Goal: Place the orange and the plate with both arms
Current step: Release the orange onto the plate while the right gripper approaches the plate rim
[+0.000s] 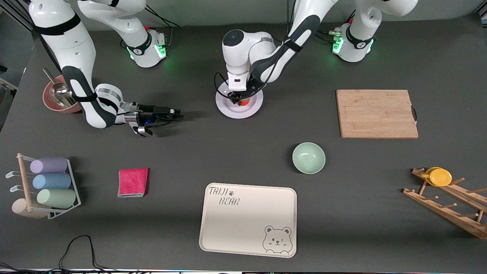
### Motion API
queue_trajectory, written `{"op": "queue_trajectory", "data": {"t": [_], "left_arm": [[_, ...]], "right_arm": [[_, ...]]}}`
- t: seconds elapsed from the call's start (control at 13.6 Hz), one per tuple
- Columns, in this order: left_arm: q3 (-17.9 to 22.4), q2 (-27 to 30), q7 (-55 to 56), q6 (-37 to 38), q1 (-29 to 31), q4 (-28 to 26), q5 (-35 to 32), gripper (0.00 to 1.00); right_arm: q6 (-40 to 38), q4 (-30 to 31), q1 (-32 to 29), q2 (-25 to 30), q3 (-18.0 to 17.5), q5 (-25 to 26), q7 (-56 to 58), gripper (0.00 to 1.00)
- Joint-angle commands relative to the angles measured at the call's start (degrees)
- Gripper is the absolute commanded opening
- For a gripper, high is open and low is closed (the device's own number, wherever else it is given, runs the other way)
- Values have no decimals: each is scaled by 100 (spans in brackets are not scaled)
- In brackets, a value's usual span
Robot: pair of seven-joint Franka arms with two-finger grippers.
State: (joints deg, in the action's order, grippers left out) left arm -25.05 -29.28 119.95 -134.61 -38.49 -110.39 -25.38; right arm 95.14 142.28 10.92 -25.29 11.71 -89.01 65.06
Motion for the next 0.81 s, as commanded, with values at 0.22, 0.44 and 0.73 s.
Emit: {"op": "queue_trajectory", "data": {"t": [0.22,0.44,0.73], "left_arm": [[71,19,134,180,-80,97,-161,100],[71,107,81,311,-36,105,-161,100],[44,589,-759,785,393,97,-91,100]], "right_arm": [[487,292,735,-38,15,-572,173,100],[637,336,1148,-47,15,-994,182,100],[699,327,1693,-143,15,-1714,323,100]]}}
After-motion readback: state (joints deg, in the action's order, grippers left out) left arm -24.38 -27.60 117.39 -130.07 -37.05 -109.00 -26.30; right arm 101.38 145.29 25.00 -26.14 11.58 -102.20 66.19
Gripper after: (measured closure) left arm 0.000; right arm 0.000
